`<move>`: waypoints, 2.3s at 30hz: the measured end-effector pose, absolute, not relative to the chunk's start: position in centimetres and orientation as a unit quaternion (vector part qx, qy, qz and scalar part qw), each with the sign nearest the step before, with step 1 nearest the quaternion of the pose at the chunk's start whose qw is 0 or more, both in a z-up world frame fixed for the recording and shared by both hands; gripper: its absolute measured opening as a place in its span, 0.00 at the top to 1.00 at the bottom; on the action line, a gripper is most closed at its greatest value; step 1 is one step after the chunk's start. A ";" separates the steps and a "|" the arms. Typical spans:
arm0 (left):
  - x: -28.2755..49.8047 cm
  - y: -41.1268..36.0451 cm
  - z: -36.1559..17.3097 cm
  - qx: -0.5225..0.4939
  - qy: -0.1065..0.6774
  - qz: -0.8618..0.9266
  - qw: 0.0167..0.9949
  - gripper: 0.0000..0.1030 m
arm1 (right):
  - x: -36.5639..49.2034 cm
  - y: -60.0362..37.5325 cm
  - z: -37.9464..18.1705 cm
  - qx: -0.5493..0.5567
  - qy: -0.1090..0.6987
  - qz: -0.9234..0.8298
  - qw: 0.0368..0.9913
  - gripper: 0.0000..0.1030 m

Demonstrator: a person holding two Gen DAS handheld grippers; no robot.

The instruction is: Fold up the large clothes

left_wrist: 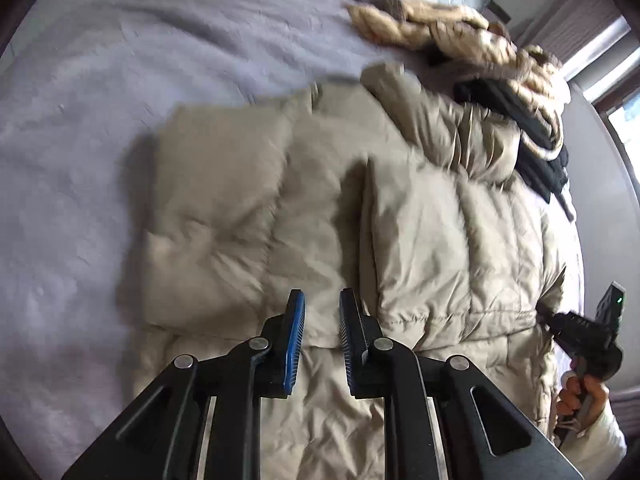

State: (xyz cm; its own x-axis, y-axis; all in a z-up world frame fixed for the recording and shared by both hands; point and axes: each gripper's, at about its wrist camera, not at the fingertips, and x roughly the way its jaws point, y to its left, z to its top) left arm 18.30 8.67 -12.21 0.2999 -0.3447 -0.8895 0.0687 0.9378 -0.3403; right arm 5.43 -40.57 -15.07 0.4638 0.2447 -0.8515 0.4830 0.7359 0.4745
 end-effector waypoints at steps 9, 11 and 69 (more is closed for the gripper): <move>22.2 0.3 -13.3 -0.073 0.557 -0.128 0.817 0.81 | 6.5 -38.0 -13.8 0.293 0.541 -0.072 0.785 0.80; 22.8 -0.1 -15.7 -0.067 0.573 -0.113 0.809 0.81 | 6.3 -37.5 -12.3 0.276 0.556 -0.046 0.783 0.61; 17.1 3.1 -11.4 -0.005 0.585 -0.090 0.806 0.81 | 1.6 -39.1 -9.9 0.218 0.554 -0.089 0.799 0.64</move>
State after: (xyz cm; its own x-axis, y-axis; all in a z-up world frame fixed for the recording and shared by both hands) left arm 17.07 3.06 -11.39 0.3006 -0.1502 -0.9418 0.1389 0.9839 -0.1125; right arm 1.61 -39.14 -9.89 0.3705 0.0989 -0.9236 0.3847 0.8887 0.2495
